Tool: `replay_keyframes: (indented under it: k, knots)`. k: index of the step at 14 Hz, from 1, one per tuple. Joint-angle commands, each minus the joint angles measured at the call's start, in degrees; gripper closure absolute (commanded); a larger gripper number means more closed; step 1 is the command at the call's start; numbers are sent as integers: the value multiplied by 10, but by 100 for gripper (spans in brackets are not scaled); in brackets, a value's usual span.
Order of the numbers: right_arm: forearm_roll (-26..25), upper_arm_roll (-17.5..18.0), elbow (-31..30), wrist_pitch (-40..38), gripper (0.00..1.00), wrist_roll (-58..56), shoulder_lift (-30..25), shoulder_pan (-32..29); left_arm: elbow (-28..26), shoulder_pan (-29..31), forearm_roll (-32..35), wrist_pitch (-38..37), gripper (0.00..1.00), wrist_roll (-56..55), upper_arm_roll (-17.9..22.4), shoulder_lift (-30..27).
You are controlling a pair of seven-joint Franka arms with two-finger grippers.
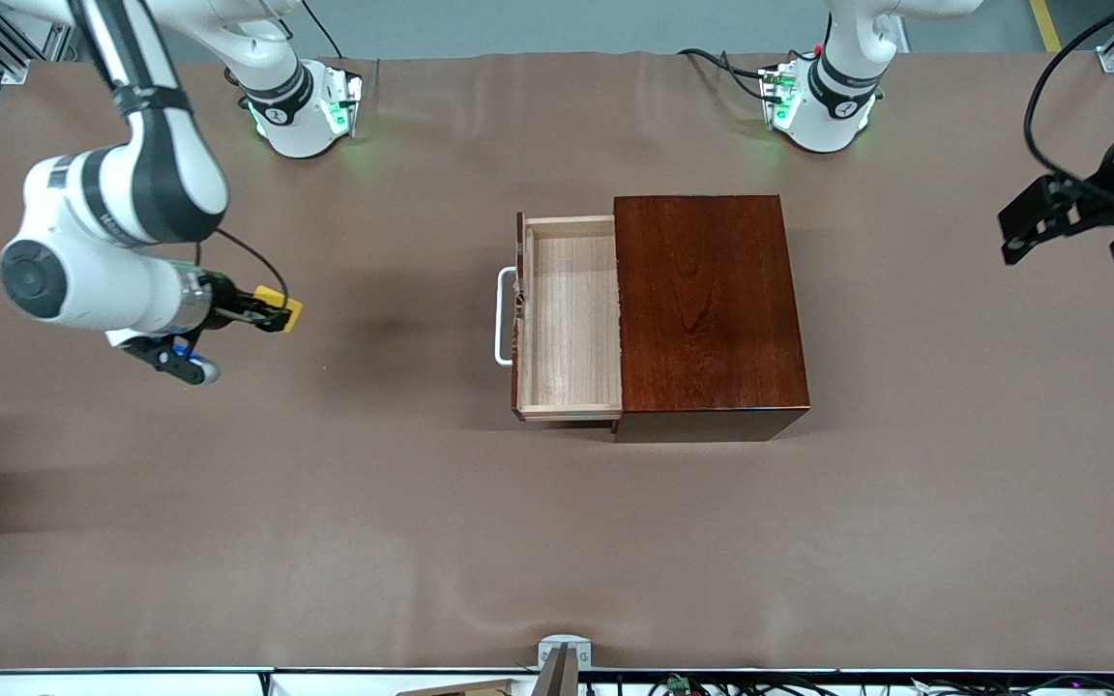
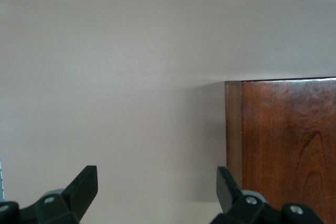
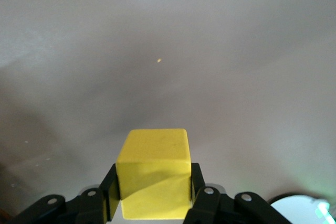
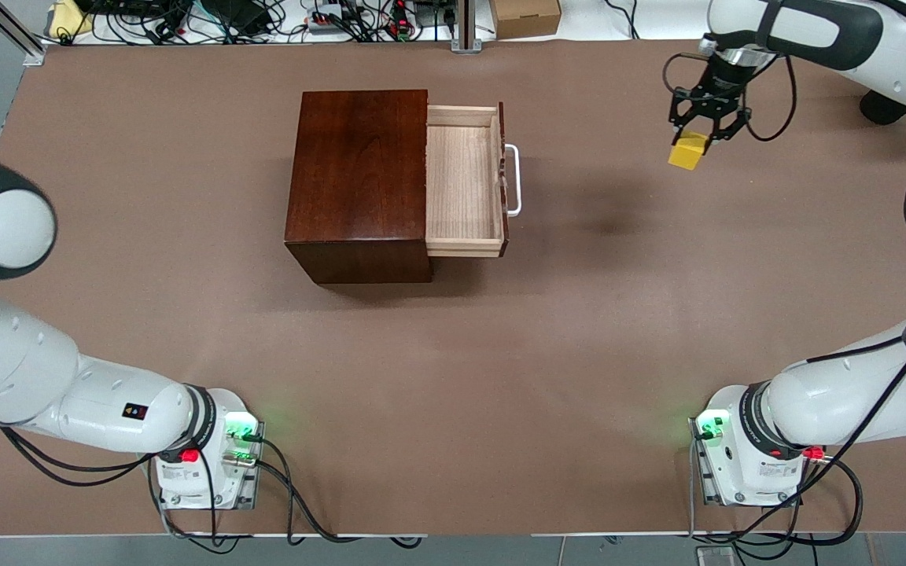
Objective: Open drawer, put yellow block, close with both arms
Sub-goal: 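Carry the yellow cube with the right gripper over the open drawer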
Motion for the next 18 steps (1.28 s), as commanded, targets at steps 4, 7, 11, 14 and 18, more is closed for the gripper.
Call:
replay_keyframes:
  k: [4,7,11,14,18]
  knots:
    - [37,-5,-6,-4,100,173,-31,92,-140,102,-15,33,0,8,-63,-107]
    - [37,-6,19,1,100,315,-28,158,-128,109,-17,32,0,4,-59,-102]
    - [56,-5,51,2,100,422,-23,206,-128,113,-17,29,0,1,-59,-100]
    - [61,-6,75,28,100,547,-7,253,-128,113,-17,12,0,0,-59,-100]
    - [61,-6,87,87,100,694,16,306,-128,114,-17,-15,0,-1,-59,-100]
